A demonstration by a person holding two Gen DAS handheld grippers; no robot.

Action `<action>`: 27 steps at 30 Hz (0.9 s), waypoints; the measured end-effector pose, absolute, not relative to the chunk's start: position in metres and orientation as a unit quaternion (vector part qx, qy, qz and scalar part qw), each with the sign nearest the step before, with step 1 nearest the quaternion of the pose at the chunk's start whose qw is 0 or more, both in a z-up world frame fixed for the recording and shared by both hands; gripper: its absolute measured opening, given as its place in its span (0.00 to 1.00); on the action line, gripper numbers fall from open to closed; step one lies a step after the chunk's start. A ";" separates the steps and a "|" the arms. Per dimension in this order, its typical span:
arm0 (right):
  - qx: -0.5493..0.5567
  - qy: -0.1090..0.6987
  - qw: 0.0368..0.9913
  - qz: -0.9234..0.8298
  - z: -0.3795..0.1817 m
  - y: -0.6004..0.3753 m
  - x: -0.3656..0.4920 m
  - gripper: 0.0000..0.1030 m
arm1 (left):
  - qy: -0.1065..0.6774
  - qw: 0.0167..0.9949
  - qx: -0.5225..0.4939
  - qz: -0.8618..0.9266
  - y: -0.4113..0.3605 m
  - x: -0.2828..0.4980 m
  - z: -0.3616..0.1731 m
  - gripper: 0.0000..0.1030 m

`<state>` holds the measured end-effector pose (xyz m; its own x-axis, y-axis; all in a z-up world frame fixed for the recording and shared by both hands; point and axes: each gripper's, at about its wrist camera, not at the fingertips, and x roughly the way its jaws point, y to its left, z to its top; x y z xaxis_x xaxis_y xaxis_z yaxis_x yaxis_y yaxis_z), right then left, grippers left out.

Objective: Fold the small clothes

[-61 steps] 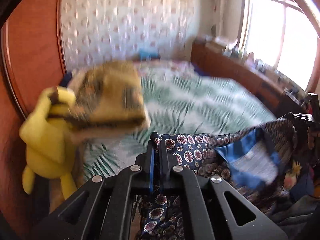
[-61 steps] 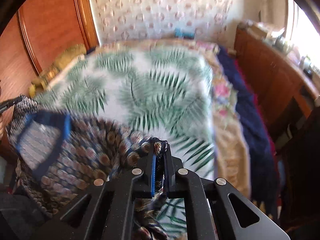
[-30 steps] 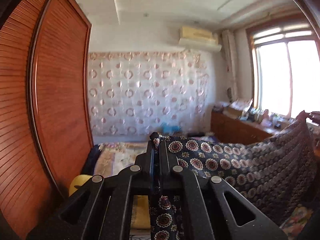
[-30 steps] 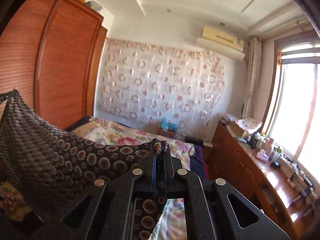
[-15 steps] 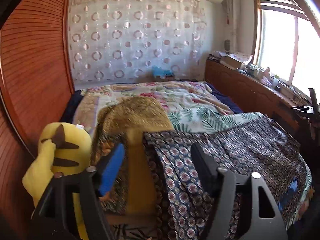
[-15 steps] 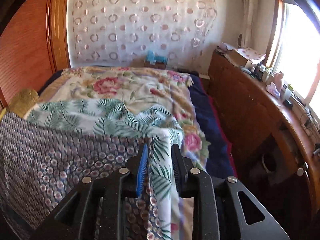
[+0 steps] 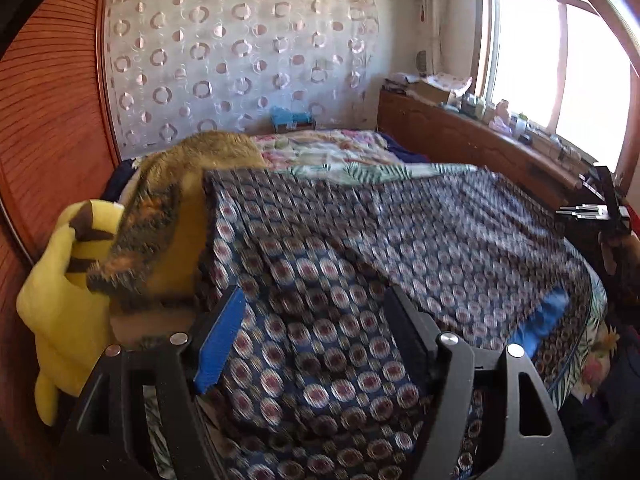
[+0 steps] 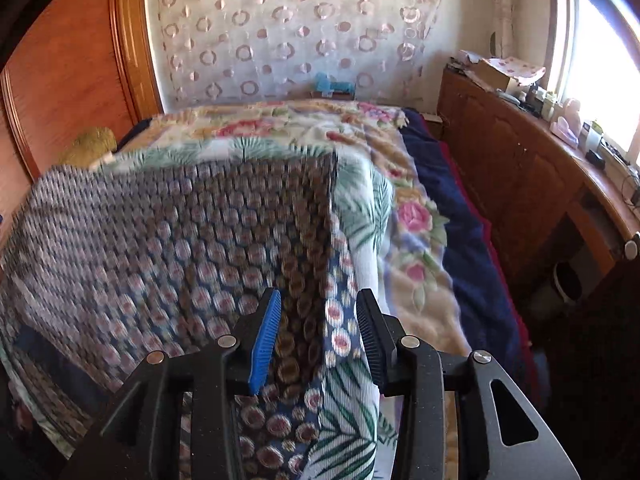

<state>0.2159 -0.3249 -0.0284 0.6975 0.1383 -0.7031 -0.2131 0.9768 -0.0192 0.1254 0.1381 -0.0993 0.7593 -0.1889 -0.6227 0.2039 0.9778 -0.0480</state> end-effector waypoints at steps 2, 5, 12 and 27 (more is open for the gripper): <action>-0.041 0.389 0.916 0.093 -0.036 -0.328 0.222 0.40 | 0.339 0.935 0.023 -0.100 0.131 0.119 -0.109 0.71; -0.049 0.400 0.912 0.079 -0.040 -0.325 0.237 0.39 | 0.352 0.932 0.031 -0.087 0.122 0.109 -0.126 0.71; -0.030 0.376 0.921 0.102 -0.025 -0.320 0.231 0.02 | 0.360 0.931 -0.001 -0.067 0.126 0.093 -0.135 0.71; 0.037 0.347 0.931 0.103 -0.024 -0.328 0.185 0.02 | 0.327 0.945 -0.030 -0.004 0.157 0.081 -0.125 0.69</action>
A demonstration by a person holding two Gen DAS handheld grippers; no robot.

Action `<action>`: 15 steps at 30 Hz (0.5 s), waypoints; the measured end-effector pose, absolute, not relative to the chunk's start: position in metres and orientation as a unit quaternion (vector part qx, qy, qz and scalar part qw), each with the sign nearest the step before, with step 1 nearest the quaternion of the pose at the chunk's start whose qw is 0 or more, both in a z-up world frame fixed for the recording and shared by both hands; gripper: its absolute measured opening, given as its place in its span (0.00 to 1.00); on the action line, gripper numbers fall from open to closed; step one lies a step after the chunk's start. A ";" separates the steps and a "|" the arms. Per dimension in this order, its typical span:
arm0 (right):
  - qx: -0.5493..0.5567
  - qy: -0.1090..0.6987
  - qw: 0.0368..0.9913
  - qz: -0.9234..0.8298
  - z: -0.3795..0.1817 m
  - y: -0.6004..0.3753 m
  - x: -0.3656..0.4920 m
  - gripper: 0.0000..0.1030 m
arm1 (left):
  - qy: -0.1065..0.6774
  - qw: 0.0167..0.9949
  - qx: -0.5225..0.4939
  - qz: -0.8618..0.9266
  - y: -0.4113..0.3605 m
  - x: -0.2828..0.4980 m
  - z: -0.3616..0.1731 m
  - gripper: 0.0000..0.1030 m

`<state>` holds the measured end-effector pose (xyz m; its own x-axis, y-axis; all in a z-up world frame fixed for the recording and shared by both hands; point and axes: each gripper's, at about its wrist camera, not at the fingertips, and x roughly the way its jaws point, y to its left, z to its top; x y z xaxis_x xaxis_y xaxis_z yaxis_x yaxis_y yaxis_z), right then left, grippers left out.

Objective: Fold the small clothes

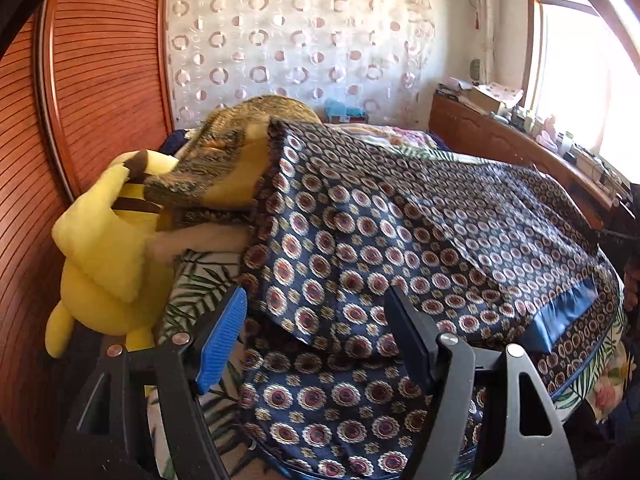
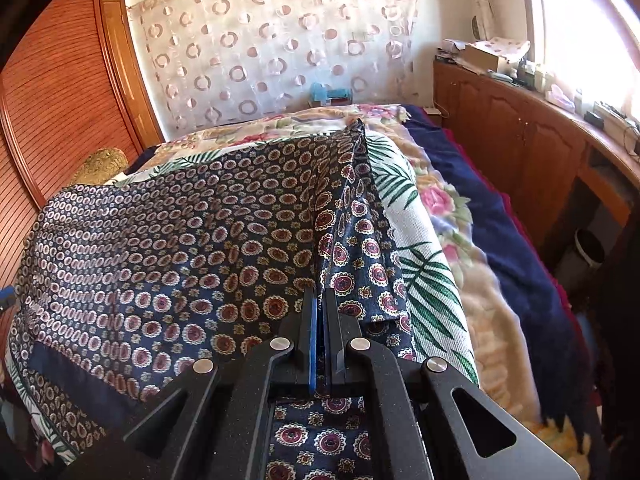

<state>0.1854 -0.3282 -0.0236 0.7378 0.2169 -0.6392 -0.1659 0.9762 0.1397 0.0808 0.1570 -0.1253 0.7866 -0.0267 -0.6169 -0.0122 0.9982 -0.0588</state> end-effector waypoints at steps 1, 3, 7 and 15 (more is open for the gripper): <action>0.041 0.349 0.930 0.104 -0.025 -0.332 0.185 0.02 | 0.322 0.946 -0.032 -0.001 0.159 0.081 -0.124 0.64; 0.045 0.352 0.929 0.101 -0.032 -0.328 0.189 0.02 | 0.320 0.947 -0.031 0.006 0.163 0.083 -0.122 0.58; 0.055 0.356 0.927 0.102 -0.033 -0.334 0.191 0.02 | 0.337 0.941 -0.022 0.007 0.163 0.095 -0.128 0.39; 0.053 0.353 0.928 0.108 -0.047 -0.325 0.204 0.02 | 0.369 0.929 0.005 0.029 0.165 0.119 -0.142 0.12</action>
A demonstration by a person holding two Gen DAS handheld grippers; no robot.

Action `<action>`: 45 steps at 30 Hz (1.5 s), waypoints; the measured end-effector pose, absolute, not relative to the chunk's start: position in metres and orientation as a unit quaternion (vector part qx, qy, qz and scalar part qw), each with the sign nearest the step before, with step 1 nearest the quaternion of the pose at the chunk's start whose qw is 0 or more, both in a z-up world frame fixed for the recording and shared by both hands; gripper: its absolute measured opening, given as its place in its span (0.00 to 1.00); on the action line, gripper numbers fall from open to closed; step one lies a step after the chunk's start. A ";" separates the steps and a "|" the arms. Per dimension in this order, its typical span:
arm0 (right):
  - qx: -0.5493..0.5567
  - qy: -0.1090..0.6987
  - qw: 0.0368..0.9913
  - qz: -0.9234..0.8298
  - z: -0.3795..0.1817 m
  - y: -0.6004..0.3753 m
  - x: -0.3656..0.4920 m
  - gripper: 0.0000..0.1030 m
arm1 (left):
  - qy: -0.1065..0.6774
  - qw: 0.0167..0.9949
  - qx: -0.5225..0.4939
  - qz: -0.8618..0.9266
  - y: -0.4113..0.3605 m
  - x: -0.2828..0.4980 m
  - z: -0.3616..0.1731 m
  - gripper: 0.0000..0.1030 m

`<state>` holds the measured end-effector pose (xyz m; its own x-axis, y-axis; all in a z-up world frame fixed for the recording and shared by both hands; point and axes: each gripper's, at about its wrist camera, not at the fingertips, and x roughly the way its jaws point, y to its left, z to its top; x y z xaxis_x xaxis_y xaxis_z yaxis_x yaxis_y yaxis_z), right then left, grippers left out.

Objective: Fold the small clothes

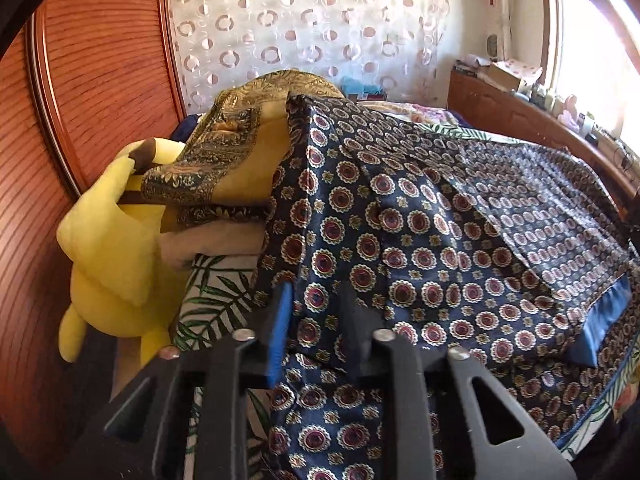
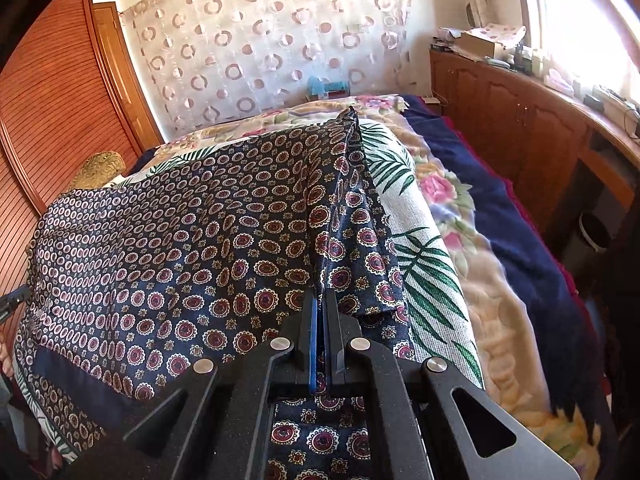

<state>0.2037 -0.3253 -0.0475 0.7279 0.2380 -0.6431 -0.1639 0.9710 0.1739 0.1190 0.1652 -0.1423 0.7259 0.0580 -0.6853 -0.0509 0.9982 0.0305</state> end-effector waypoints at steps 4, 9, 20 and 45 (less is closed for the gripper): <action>0.043 0.348 0.929 0.119 -0.050 -0.315 0.206 0.01 | 0.363 0.931 0.008 0.028 0.166 0.119 -0.137 0.03; 0.046 0.334 0.934 0.118 -0.043 -0.318 0.205 0.01 | 0.336 0.942 -0.008 0.014 0.168 0.113 -0.117 0.02; 0.009 0.306 0.946 0.111 -0.015 -0.327 0.192 0.01 | 0.311 0.950 -0.017 0.027 0.175 0.100 -0.099 0.26; -0.025 0.305 0.943 0.130 -0.007 -0.303 0.198 0.01 | 0.314 0.949 0.027 -0.011 0.150 0.100 -0.089 0.02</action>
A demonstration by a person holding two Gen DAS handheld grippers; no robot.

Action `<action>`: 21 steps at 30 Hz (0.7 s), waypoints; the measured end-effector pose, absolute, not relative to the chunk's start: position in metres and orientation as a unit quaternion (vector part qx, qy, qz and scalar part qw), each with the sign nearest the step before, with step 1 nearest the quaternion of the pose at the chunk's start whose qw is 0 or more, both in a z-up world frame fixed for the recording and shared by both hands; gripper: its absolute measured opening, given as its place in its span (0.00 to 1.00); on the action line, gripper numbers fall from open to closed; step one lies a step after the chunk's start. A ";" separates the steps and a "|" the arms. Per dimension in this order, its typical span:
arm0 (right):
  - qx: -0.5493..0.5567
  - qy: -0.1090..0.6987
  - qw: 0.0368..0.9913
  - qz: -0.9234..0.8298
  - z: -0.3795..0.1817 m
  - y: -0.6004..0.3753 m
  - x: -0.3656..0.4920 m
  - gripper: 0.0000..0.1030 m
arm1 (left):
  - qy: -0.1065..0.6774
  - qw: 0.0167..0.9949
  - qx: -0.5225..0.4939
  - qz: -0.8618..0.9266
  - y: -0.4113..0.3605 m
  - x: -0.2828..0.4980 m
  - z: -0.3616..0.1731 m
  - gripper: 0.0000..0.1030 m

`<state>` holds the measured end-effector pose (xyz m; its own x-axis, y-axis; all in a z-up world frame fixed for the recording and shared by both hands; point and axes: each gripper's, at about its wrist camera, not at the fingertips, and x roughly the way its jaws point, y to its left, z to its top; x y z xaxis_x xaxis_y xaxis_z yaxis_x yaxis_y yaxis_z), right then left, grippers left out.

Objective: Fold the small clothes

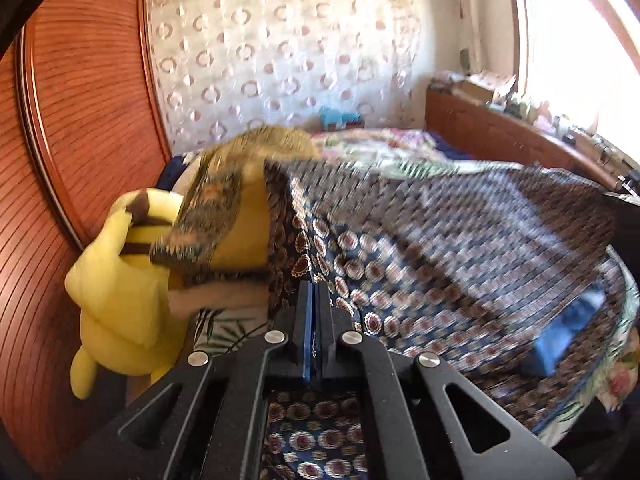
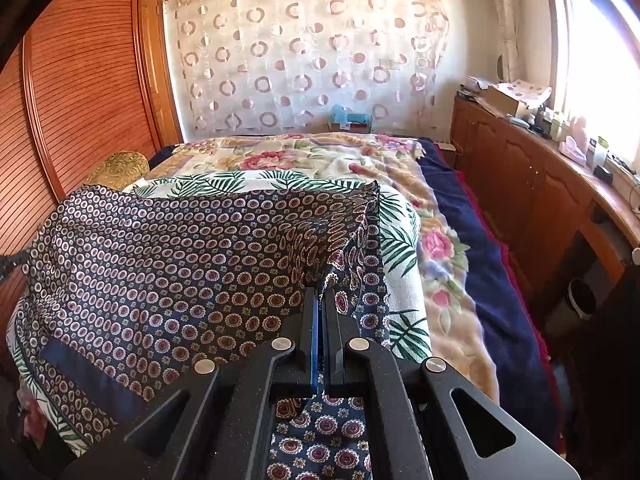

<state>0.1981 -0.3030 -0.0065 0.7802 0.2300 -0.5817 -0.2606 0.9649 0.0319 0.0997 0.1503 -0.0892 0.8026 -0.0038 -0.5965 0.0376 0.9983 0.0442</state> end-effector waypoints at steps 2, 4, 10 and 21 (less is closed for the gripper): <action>-0.027 0.303 0.943 0.132 -0.006 -0.301 0.196 0.01 | 0.306 0.951 0.032 -0.014 0.144 0.097 -0.080 0.02; -0.029 0.302 0.943 0.133 -0.007 -0.300 0.194 0.01 | 0.302 0.953 0.034 -0.020 0.139 0.097 -0.075 0.02; -0.028 0.302 0.943 0.138 -0.006 -0.300 0.194 0.01 | 0.299 0.953 0.037 -0.025 0.134 0.101 -0.075 0.02; 0.015 0.280 0.944 0.176 0.029 -0.311 0.176 0.01 | 0.249 0.967 -0.041 -0.038 0.163 0.076 -0.043 0.02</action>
<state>0.1761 -0.3109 0.0294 0.7816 0.3407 -0.5225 -0.3243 0.9375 0.1262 0.0759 0.1630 -0.0428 0.8729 -0.0941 -0.4787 0.0530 0.9937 -0.0986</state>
